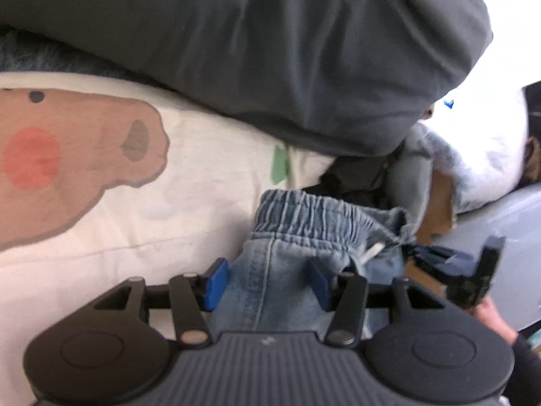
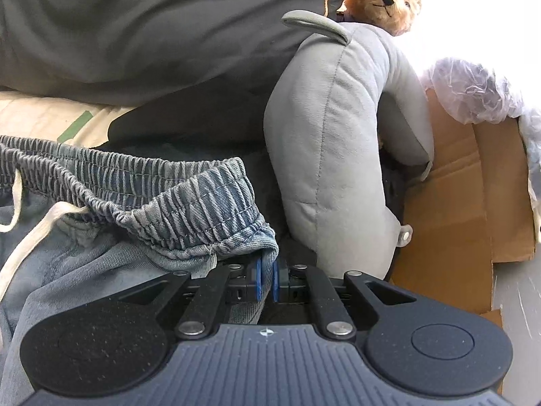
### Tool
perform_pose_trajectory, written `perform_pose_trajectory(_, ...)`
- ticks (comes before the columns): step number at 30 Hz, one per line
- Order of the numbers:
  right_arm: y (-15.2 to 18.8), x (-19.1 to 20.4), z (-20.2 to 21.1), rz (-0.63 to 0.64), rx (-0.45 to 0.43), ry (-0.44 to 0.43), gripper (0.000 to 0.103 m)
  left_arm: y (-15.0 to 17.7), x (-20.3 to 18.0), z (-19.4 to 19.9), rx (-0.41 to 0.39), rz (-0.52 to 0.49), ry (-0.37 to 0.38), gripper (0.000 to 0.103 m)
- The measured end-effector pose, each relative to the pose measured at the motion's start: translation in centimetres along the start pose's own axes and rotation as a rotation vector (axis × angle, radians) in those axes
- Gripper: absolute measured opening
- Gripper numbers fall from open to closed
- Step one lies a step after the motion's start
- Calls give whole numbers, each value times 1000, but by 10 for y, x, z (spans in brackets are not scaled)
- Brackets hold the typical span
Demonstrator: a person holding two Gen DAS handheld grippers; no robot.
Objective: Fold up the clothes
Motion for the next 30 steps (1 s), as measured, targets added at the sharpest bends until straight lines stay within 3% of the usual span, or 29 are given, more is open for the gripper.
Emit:
perform_pose_trajectory(5,0,1,-4,-2,8,0,4,3,8,-16,33,-2,-2,54)
perform_pose_trajectory(9,1,0,-7,-9,11,-5,4,6,8,-25,73,0,18,38)
perform_pose_trajectory(12,2,0,-9,-16,9,-8,4,5,8,-24,61,-5,5,21)
perform_pose_trajectory(14,2,-1,-8,-19,5,-11,4,4,6,-22,47,-17,-13,15)
perform_pose_trajectory(19,2,-4,0,-33,-17,-29,4,4,-19,13,-25,-76,-80,6)
perform_pose_trajectory(30,-24,1,68,-34,-157,-110,4,7,-79,113,-109,-203,-198,5)
Point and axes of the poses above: each gripper's, at about its wrist camera, not at the fingertips, and z roughly against the way its jaws point, x to its left, y to its underside, the point moved 2 cm from there along -z, roughly the way its jaws point, and after that the axes turned 10 degrees about y, right-handed, at the moved point
